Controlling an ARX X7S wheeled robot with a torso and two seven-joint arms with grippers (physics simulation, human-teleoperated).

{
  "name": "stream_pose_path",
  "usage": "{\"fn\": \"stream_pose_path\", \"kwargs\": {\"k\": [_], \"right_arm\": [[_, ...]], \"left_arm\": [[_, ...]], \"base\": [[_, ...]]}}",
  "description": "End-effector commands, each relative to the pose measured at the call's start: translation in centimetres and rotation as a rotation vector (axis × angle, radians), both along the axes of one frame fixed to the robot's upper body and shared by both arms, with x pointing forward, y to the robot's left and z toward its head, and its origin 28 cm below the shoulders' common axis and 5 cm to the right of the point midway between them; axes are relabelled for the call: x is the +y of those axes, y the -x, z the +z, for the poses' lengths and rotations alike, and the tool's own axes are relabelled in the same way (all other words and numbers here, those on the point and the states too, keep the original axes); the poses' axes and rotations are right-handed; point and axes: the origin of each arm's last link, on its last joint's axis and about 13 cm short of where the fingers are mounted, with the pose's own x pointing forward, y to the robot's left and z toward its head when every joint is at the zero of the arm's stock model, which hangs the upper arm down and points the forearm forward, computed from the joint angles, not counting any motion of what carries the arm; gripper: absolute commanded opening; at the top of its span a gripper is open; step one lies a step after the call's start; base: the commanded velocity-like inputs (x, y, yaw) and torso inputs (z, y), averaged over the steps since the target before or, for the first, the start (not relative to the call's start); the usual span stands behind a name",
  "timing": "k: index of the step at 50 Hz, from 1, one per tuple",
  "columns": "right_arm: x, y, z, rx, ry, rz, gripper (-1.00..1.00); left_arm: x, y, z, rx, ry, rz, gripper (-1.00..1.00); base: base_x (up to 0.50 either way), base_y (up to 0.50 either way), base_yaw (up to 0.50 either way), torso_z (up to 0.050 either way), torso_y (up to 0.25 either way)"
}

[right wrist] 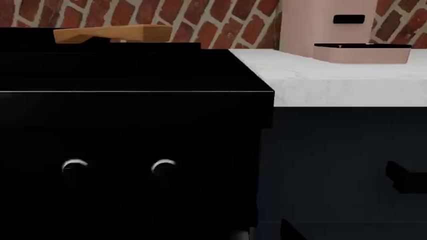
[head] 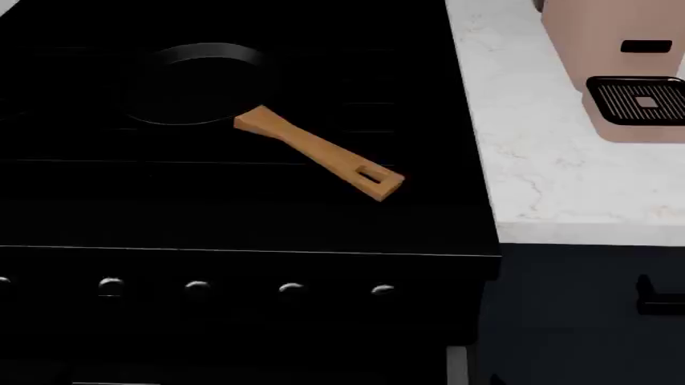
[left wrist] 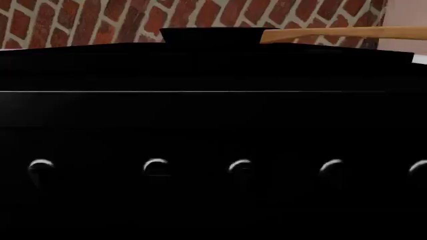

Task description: Pick the pork loin from the plate and place it in the pan.

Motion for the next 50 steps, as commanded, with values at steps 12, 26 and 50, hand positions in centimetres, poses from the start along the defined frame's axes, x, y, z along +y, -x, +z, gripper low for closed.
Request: {"fn": "stream_pose_path", "kwargs": {"k": [12,26,50], "right_arm": [[-0.5,0.5,-0.7,0.015,0.013,0.029,1.00],[-0.3,0.5,-0.5,0.020,0.026,0.026,1.00],[-0.4,0.0,-0.5,0.037,0.033,0.032,1.00]], "left_arm": [[-1.4,1.1,-0.3,0.024,0.012,0.010,1.00],[-1.3,1.0,-0.2,0.043,0.001,-0.004,1.00],[-1.4,0.3,-0.1,0.077,0.034,-0.034,1.00]], "base": [[0.00,0.00,0.00,0.000,0.000],[0.00,0.00,0.00,0.000,0.000],[0.00,0.00,0.00,0.044,0.007]]}}
